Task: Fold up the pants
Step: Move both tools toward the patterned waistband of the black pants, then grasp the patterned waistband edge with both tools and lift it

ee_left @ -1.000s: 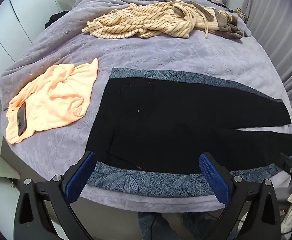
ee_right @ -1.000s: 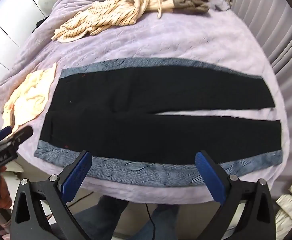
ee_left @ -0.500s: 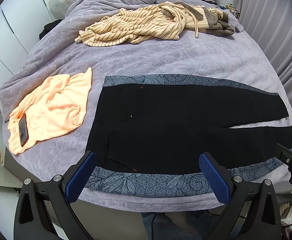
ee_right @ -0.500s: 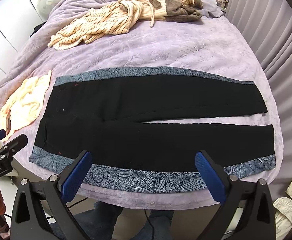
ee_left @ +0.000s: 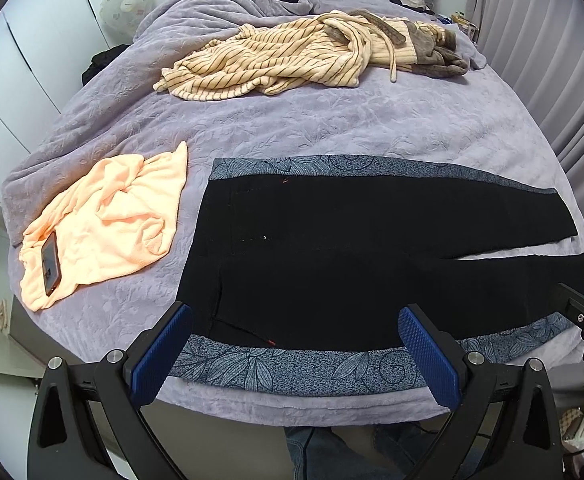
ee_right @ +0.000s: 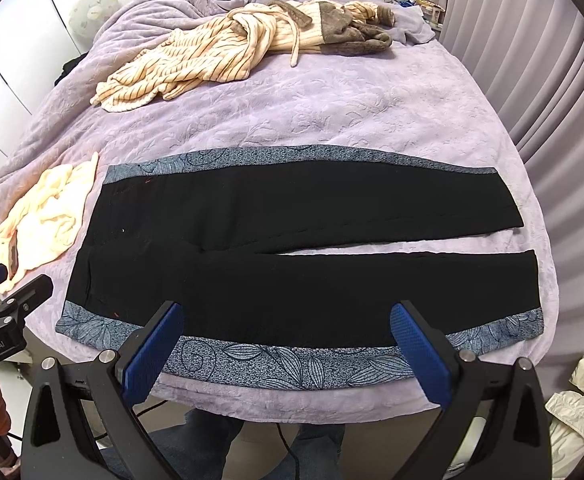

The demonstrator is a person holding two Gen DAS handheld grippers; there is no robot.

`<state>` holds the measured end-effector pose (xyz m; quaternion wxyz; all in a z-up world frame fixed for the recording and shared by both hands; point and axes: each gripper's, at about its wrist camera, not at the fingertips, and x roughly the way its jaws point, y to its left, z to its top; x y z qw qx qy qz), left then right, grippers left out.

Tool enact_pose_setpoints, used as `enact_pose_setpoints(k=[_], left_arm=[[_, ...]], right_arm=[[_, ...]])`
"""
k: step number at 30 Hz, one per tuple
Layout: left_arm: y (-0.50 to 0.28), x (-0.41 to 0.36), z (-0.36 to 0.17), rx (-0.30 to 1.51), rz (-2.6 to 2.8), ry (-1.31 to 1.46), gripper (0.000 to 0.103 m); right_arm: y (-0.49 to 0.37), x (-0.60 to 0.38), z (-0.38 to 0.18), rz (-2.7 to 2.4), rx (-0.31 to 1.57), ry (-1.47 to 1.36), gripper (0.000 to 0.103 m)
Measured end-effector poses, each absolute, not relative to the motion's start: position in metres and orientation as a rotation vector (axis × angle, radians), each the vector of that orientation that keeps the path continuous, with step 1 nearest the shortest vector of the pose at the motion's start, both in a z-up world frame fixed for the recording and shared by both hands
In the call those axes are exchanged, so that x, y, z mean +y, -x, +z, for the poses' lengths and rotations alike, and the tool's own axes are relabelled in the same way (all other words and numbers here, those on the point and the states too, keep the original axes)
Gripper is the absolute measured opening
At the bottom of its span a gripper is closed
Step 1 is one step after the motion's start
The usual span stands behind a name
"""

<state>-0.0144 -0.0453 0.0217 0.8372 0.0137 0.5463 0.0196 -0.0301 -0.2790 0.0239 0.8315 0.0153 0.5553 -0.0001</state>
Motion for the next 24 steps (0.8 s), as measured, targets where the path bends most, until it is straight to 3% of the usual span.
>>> enact_pose_setpoints(k=[24], left_arm=[[0.015, -0.034, -0.005, 1.215, 0.069, -0.046, 0.103]], right_arm=[[0.034, -0.281, 0.006, -0.004, 1.245, -0.06, 0.103]])
